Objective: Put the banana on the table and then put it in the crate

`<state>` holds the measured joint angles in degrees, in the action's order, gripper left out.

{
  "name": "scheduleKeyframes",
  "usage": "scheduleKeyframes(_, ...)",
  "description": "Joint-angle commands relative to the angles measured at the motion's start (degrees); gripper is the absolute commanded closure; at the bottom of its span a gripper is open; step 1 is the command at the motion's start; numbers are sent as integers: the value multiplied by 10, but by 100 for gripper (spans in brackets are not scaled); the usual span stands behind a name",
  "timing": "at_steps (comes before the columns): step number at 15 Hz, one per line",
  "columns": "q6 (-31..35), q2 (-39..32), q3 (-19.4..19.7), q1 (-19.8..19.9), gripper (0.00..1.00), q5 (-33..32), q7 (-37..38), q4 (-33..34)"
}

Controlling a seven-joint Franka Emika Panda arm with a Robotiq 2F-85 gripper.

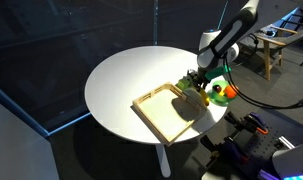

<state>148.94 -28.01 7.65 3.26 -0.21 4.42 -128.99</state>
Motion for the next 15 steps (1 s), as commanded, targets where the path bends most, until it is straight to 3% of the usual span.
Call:
scheduleKeyframes(1,-19,29,8,-11,83,-18,17,-8)
scheduleKeyframes(15,-48,101,-1,-30,83,-36,26,-21)
